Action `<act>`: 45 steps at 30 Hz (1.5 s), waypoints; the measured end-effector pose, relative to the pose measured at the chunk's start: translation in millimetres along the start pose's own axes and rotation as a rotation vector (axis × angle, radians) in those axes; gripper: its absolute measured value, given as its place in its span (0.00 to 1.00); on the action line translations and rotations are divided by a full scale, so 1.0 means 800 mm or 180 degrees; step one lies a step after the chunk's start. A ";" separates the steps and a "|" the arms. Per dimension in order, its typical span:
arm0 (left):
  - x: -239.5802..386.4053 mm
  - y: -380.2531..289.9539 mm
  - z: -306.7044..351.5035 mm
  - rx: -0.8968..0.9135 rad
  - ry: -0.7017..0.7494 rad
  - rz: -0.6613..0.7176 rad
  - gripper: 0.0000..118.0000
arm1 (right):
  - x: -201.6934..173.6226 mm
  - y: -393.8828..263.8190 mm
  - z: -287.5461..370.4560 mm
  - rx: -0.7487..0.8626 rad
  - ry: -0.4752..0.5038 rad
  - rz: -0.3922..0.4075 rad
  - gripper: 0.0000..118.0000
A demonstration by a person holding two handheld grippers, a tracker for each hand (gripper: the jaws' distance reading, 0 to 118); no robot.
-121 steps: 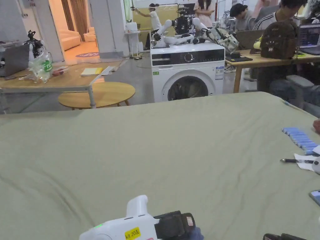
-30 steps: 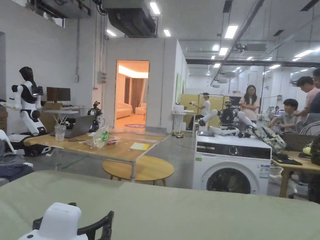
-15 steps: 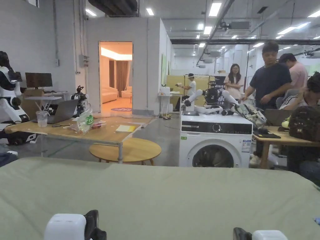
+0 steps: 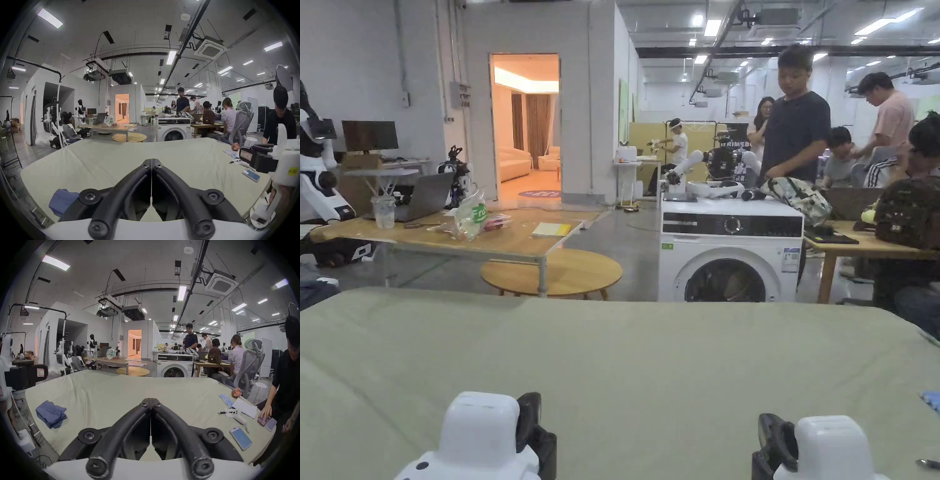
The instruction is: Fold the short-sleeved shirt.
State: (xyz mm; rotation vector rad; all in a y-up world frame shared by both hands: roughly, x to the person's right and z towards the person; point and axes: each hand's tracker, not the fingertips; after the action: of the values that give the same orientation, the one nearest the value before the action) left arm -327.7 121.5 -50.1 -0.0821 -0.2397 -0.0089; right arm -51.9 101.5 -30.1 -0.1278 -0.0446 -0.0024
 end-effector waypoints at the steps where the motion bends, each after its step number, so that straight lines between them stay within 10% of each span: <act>1: 0.000 0.000 0.001 0.0001 0.0001 -0.0003 0.00 | 0.000 0.000 -0.001 -0.0020 -0.0007 -0.0018 0.00; 14: -0.005 0.004 0.004 0.0183 -0.0050 0.0005 0.01 | 0.003 0.004 0.003 0.0025 -0.0020 -0.0029 0.08; 19: 0.003 0.004 0.003 0.0171 -0.0063 -0.0156 0.91 | 0.004 0.004 0.000 0.0006 -0.0003 -0.0084 0.73; 22: 0.002 0.004 0.008 0.0272 -0.0078 -0.0053 0.92 | 0.002 0.000 0.000 -0.0035 0.0022 -0.0044 1.00; 45: -0.019 0.001 0.018 0.0288 0.0021 0.0152 0.92 | 0.018 0.004 0.010 0.0031 -0.0130 -0.0281 1.00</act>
State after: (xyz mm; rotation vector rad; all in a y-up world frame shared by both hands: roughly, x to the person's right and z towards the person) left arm -345.5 123.1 -39.6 0.0022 -0.2314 0.0491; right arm -38.1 106.0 -21.8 -0.1160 -0.0909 -0.0879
